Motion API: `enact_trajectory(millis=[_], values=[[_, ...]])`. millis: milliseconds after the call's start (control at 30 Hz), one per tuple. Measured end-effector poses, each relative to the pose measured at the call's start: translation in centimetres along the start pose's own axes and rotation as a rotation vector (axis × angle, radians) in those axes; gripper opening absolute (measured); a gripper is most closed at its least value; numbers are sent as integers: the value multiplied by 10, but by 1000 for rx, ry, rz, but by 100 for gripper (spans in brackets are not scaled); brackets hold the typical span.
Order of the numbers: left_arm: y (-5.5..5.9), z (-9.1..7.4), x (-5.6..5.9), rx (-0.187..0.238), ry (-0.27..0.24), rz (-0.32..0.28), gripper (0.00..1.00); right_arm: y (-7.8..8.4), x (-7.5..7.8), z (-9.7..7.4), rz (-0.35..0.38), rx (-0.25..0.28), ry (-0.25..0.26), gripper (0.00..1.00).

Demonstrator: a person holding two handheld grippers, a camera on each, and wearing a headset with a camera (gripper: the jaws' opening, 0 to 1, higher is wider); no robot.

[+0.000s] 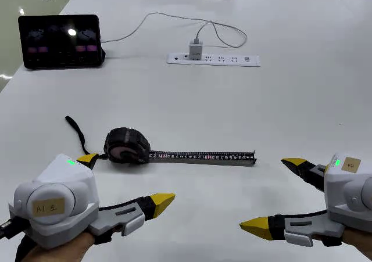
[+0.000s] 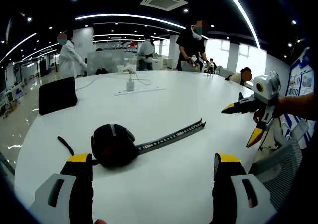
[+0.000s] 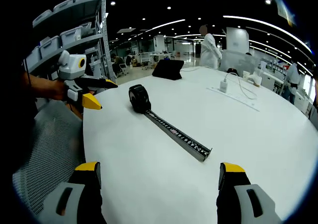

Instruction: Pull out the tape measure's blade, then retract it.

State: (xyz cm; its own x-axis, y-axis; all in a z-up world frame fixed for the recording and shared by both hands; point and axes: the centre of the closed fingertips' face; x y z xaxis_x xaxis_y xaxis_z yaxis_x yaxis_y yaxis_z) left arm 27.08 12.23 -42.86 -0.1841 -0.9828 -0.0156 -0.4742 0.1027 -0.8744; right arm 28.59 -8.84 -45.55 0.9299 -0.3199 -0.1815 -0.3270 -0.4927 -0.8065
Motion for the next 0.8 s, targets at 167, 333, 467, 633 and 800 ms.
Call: enact_trajectory(millis=[167,333,467,633,800], values=[[-1,5,-3,0,-14,-10,99,3,3,1,-13,-21,-27,99],[-5,12,-7,-1,-25,-23,99,4,7,2,-22,-32,-55,99],[-7,18,-9,-4,-32,-31,99,4,12,1,-30,-39,-66,99],[-9,25,-13,-5,-52,-45,99,4,16,1,-49,-54,-84,98],[-10,31,-17,-6,-70,-59,99,6,23,2,-69,-78,-98,97]])
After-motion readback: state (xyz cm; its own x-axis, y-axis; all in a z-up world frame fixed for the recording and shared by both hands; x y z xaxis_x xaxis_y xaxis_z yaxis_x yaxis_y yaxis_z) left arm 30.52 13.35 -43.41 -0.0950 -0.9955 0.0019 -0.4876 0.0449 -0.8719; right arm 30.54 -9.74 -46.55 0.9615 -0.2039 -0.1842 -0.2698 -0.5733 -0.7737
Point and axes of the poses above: the centre of the closed fingertips' face, and the gripper's own axes: z roughly forward along the fingers, x roughly to its right, y roughly out of its underside, and after that the axes turned 10 degrees about -y, right-handed
